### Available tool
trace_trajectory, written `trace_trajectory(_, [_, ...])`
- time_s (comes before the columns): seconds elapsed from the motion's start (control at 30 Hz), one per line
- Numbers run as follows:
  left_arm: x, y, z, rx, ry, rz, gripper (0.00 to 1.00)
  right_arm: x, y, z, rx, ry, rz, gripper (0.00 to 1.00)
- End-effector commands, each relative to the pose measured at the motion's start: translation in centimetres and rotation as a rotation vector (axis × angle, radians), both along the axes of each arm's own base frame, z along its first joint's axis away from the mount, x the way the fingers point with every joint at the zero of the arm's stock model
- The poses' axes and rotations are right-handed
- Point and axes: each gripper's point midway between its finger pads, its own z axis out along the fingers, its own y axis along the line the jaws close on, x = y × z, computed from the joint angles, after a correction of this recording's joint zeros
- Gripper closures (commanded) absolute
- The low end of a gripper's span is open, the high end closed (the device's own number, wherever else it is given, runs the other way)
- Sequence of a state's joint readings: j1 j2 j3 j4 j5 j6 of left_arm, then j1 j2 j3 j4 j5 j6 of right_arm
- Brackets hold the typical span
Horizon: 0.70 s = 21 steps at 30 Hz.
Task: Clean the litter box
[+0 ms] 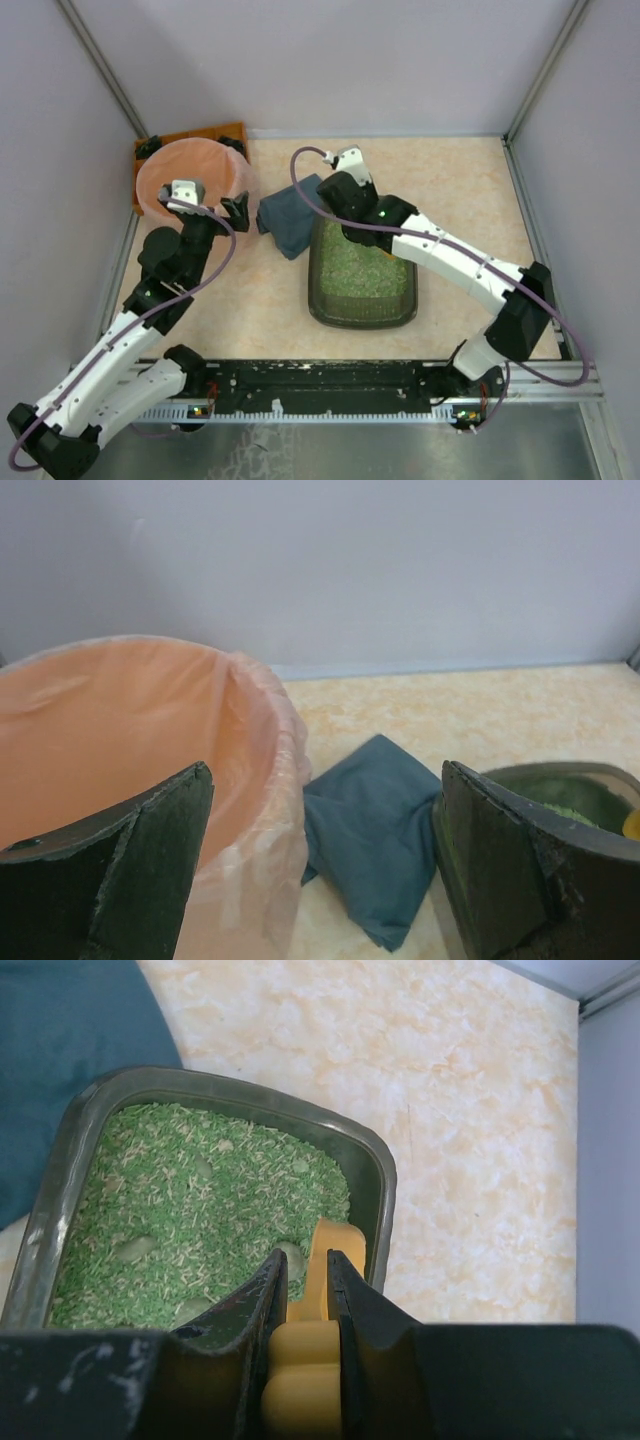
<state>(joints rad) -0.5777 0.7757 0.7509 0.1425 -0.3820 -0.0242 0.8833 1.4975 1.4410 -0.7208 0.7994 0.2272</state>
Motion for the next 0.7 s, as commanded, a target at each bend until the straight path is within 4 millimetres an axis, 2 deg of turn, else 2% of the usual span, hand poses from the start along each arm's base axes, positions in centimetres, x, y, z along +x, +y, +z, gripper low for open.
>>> trace_trajectory(0.0, [-1.1, 3.0, 2.4, -0.05, -0.107, 0.115, 0.0, 1.1, 0.2, 1.5, -0.061, -0.054, -0.053, 1.0])
trace_trajectory(0.23, [-1.9, 5.4, 2.8, -0.093, -0.126, 0.216, 0.0, 2.1, 1.1, -0.5, -0.119, -0.034, -0.061, 1.0])
trace_trajectory(0.27, [-2.0, 5.6, 2.9, -0.099, -0.129, 0.223, 0.0, 2.4, 1.3, -1.6, -0.149, -0.018, -0.059, 1.0])
trace_trajectory(0.43, [-2.5, 6.2, 3.1, -0.11, -0.146, 0.24, 0.0, 3.0, 1.8, -4.0, -0.205, -0.005, -0.044, 1.0])
trace_trajectory(0.67, [-2.4, 6.1, 3.0, -0.1, -0.146, 0.235, 0.0, 3.3, 1.1, -6.3, -0.299, 0.002, -0.071, 1.0])
